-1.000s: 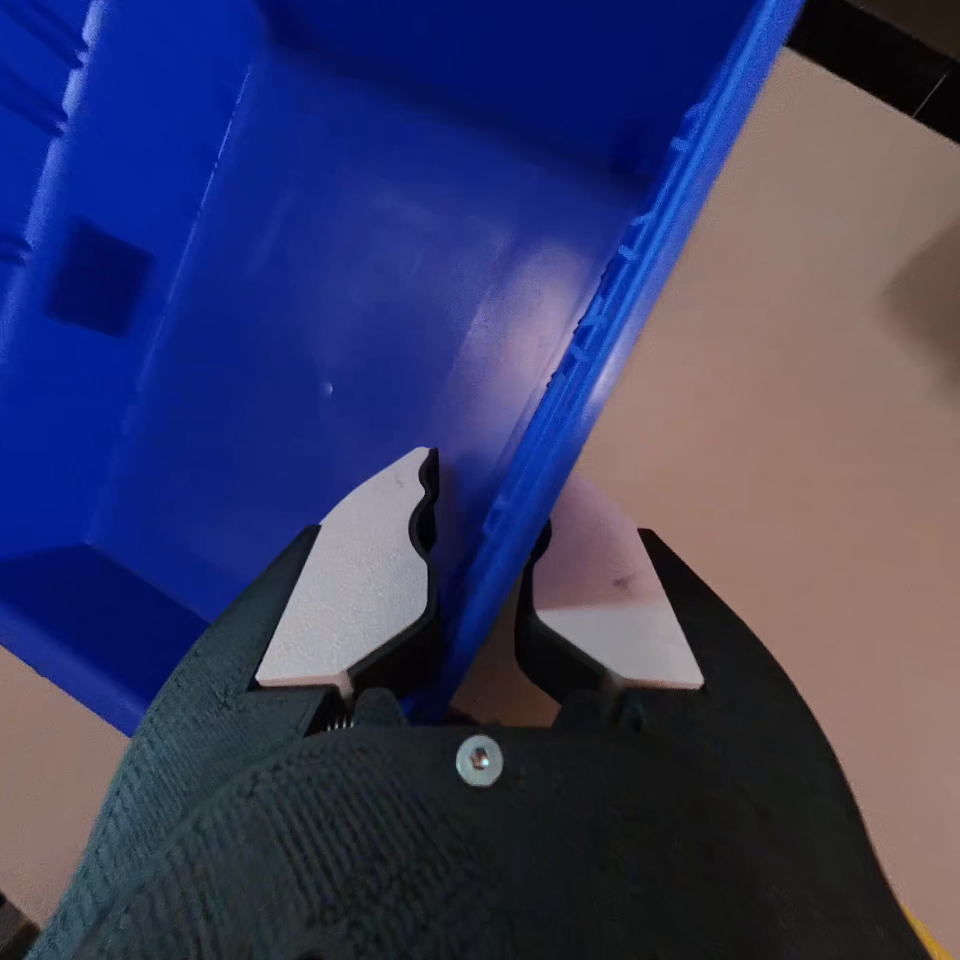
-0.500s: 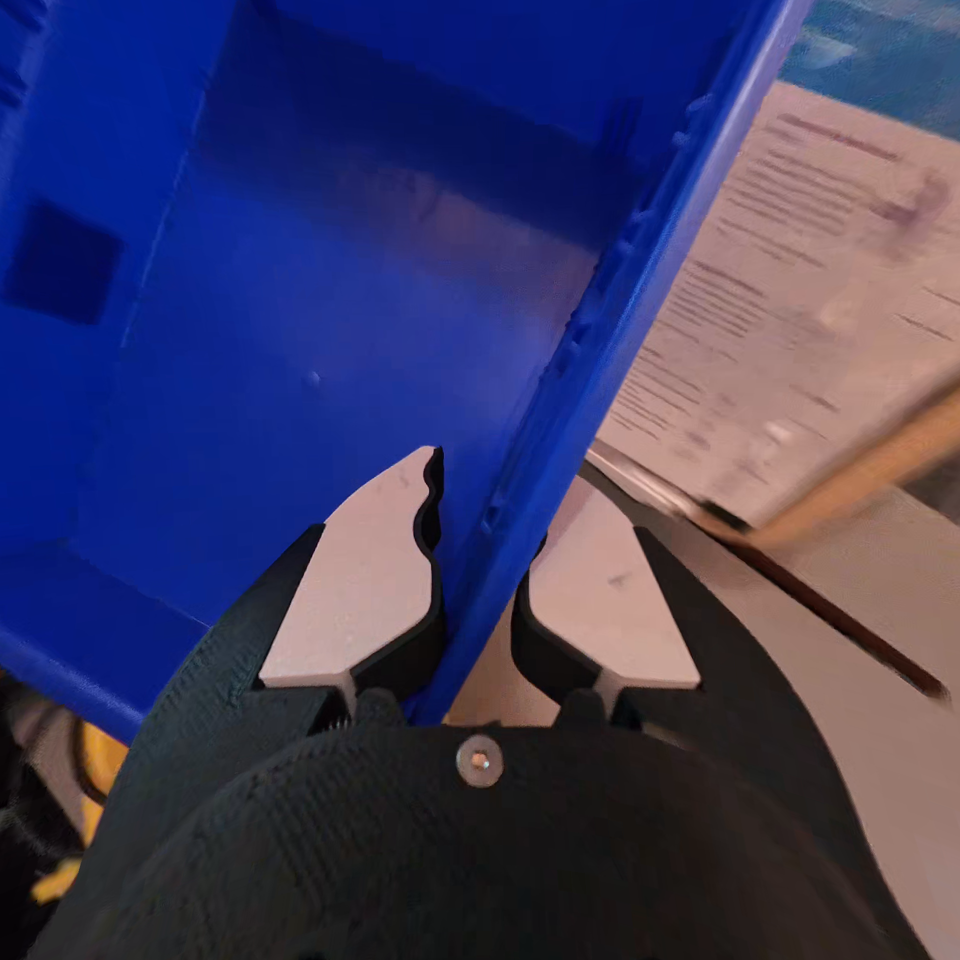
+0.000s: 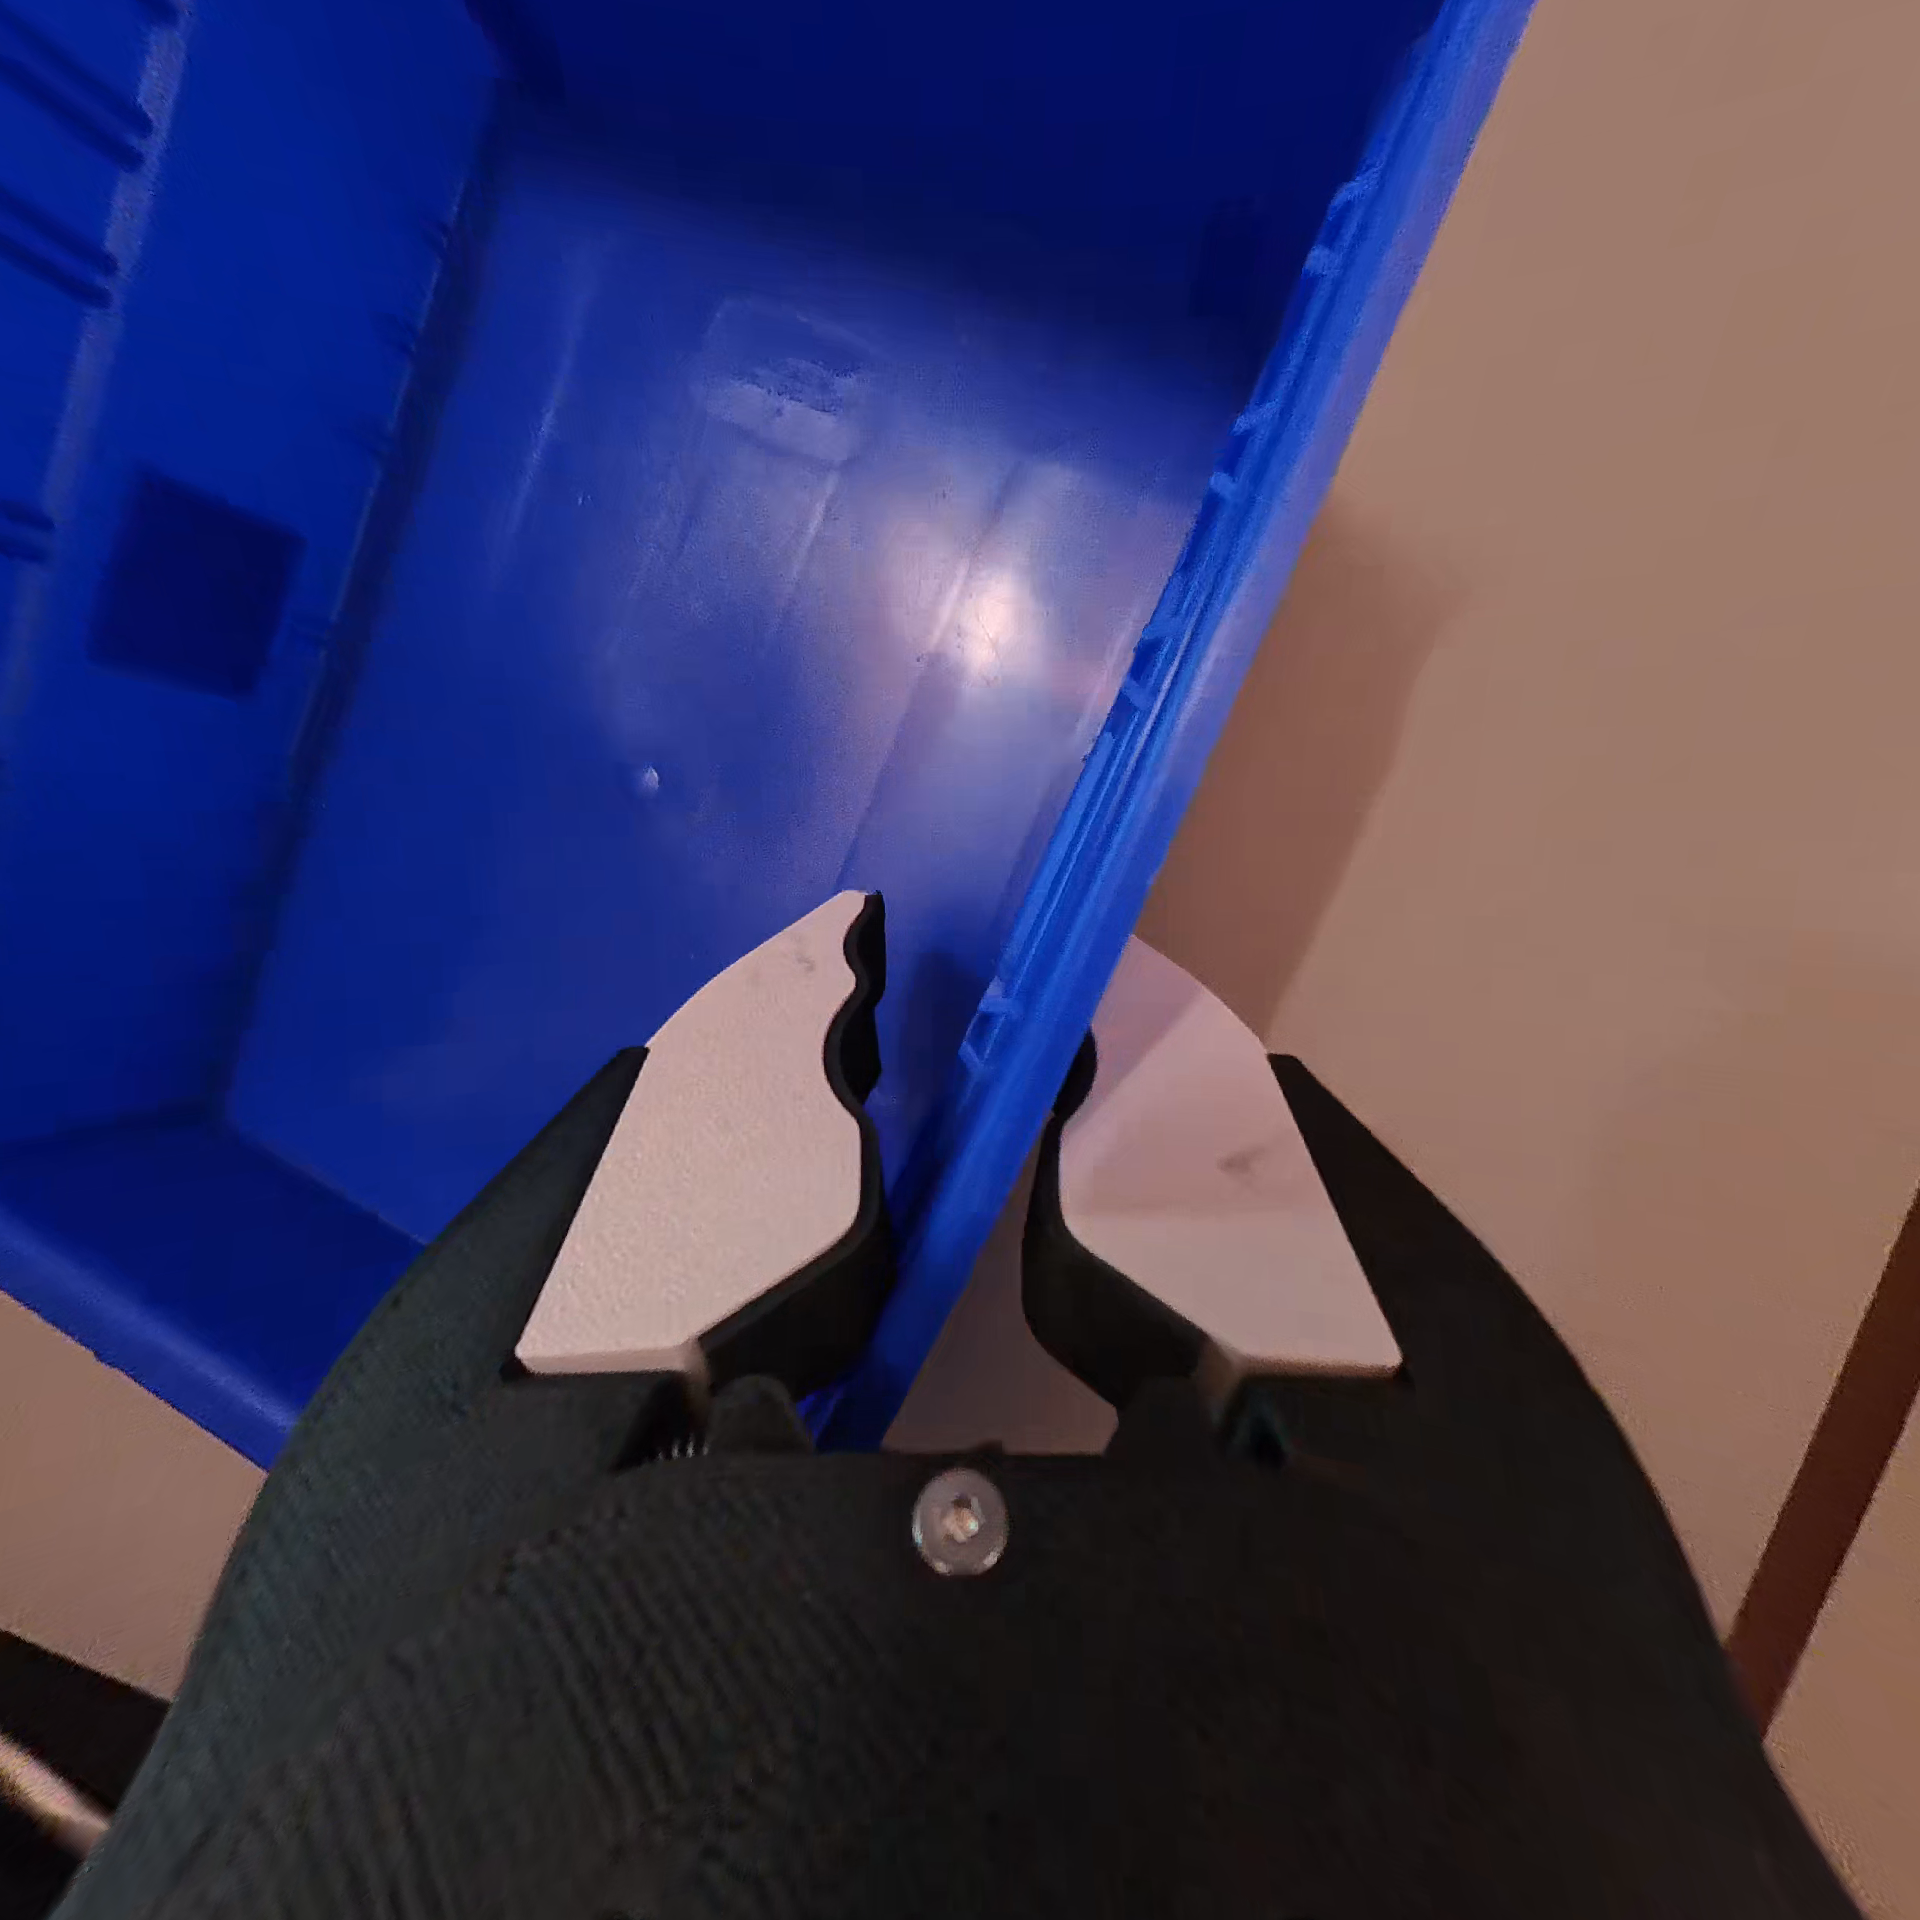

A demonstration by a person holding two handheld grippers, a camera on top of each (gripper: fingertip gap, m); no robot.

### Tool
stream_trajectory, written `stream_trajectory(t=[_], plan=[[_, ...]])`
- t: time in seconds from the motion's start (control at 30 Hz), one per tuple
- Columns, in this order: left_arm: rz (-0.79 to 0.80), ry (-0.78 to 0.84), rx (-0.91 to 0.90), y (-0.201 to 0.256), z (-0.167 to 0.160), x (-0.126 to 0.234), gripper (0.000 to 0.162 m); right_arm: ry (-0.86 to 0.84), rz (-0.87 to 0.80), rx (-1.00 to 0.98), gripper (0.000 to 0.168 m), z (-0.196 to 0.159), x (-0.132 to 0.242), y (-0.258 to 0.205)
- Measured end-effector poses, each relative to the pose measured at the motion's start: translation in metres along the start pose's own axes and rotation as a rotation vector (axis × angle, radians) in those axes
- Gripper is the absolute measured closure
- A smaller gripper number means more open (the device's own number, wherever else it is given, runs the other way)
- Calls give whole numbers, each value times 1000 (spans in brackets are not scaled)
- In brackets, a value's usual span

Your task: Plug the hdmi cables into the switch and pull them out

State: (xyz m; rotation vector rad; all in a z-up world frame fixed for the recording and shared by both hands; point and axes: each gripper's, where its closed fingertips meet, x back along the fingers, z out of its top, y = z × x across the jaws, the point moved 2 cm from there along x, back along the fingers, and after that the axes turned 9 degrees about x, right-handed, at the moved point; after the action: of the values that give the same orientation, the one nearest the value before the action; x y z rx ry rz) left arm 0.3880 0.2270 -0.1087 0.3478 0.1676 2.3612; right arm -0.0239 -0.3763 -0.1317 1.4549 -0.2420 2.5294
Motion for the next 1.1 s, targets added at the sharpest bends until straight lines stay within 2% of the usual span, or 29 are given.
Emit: stream_trajectory(t=[0.17,0.47,0.67,0.77,0.8,0.87,0.9,1.0,1.1], plan=[[44,7,-14,-16,7,-18,159,15,23,-20,140,-3,-12,20],[87,7,-26,-47,23,-58,159,1,13,26,140,39,-44,39],[107,0,-34,-53,26,-65,159,54,-9,146,134,69,-57,50],[93,-32,-42,-52,25,-64,159,56,-30,158,128,73,-58,58],[116,-56,-61,-54,27,-62,155,57,-73,180,125,75,-54,62],[168,-61,-143,-57,41,-58,127,142,-209,217,97,89,-34,74],[169,-48,-188,-54,54,-55,119,207,-263,222,93,97,-18,76],[89,-27,-325,-31,95,-54,111,430,-366,227,91,110,32,55],[-73,-181,-518,5,112,-76,105,643,-318,296,85,105,66,-12]])
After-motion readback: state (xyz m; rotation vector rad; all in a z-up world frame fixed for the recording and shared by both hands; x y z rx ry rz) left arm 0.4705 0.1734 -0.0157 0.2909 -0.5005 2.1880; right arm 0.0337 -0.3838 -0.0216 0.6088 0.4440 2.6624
